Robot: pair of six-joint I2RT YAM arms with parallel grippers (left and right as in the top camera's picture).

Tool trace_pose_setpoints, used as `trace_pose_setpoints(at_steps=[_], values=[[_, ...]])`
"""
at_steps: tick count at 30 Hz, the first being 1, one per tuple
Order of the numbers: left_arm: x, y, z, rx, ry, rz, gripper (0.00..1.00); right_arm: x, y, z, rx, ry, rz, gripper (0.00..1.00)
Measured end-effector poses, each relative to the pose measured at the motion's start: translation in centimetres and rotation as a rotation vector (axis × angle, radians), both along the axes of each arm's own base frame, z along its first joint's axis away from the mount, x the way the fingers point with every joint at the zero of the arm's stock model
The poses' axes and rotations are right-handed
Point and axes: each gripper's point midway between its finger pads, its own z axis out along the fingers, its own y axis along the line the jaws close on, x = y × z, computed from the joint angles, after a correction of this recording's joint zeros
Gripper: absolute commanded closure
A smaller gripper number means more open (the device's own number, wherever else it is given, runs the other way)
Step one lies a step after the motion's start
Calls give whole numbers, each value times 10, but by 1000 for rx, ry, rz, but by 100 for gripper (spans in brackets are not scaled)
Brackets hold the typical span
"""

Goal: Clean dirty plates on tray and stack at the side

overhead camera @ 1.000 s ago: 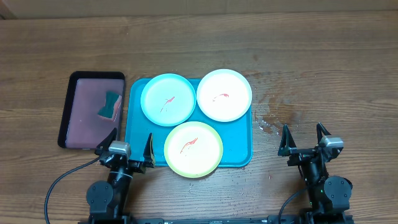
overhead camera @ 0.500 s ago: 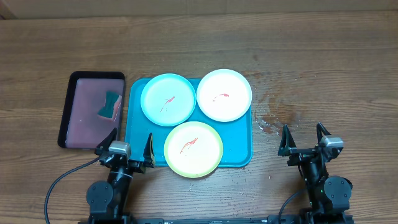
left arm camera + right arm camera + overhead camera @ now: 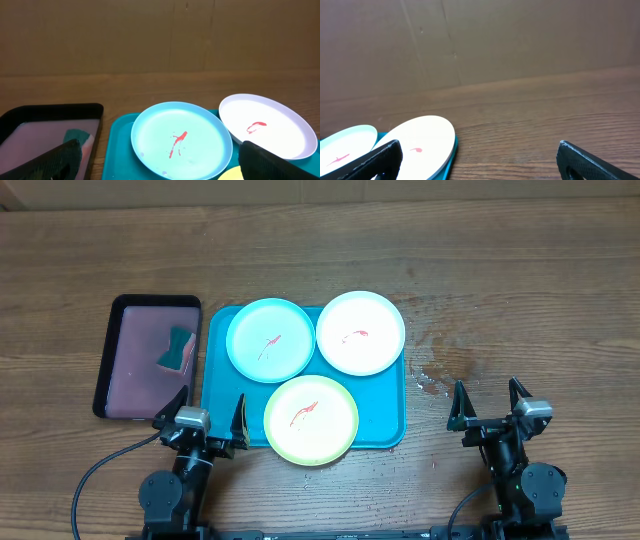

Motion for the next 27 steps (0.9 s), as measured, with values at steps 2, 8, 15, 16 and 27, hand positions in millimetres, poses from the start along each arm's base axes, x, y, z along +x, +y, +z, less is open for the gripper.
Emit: trace_pose_setpoints(at_steps=[2,8,15,16,27], values=[[0,0,0,0,0,0,0,0,0,0,0,0,0,0],[0,0,0,0,0,0,0,0,0,0,0,0,0,0],[0,0,0,0,0,0,0,0,0,1,1,-4,0,0],[0,0,0,0,0,0,0,0,0,1,0,-3,0,0],[-1,0,-3,-36,22,3,0,-1,9,1,36,-1,54,0]])
